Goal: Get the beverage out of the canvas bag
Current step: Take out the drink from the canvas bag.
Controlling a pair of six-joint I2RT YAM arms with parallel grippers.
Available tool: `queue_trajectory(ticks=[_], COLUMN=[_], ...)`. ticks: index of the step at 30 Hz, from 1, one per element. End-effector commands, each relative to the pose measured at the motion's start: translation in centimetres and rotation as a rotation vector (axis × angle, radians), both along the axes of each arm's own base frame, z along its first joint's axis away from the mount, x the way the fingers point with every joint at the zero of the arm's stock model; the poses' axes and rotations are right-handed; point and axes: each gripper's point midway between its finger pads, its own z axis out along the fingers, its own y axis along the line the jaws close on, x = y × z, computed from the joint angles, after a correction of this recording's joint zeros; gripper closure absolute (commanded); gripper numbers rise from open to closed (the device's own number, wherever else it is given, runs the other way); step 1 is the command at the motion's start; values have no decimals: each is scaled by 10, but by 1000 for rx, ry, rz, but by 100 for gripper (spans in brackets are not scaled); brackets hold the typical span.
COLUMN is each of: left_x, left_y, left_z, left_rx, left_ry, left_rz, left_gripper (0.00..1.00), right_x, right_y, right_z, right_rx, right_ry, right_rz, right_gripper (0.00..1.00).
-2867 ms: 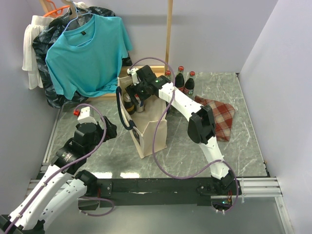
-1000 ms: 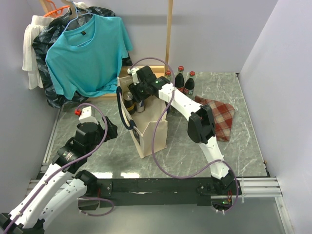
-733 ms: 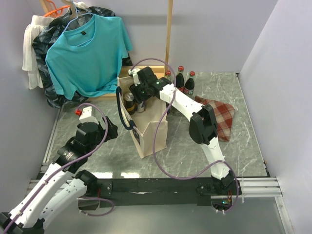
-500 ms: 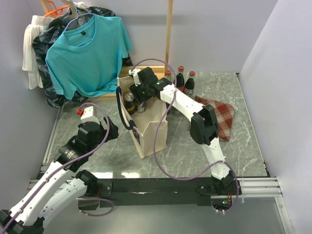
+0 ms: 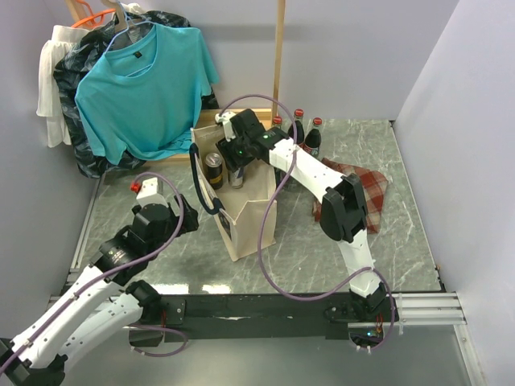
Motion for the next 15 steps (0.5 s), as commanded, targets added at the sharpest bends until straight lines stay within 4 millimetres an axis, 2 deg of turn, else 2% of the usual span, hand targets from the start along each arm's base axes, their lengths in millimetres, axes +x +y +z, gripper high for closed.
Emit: queue_trajectory(ticks=[1,15], left_x=[2,-10], left_y=[1,-2], left_z=[17,36], left_rx=[-26,-84], left_ry=[-43,-104], left_rz=[36,-1], left_gripper=[4,4], right_x=[4,-13], right_y=[1,11], right_z=[78,112], right_rx=[97,71], right_ry=[-154,-215], right_rz=[-18,-46], right_gripper=[100,100])
